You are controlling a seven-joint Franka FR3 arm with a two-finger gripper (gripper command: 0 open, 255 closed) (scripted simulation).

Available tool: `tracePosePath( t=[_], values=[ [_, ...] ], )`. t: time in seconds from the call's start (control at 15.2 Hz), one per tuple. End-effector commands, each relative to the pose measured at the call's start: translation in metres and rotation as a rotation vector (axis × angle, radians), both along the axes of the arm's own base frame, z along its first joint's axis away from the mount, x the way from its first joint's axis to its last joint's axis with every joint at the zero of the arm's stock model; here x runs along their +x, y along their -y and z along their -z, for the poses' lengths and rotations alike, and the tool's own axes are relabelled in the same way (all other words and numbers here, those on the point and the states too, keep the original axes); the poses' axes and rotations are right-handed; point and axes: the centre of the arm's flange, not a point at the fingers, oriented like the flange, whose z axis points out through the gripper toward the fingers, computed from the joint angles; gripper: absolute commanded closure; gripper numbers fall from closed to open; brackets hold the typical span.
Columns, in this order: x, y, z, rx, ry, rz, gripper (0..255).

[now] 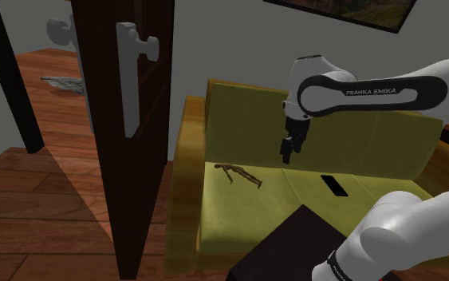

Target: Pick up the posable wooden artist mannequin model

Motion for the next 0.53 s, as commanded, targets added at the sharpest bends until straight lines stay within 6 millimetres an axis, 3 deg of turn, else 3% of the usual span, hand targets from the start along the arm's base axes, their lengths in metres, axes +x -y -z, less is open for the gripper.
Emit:
tracePosePath(
  t=[0.0, 0.46],
  values=[
    [0.014, 0.008, 0.02, -0.003, 0.012, -0.005, 0],
    [0.068, 0.032, 0.086, -0.011, 0.041, -0.019, 0]
  ],
)
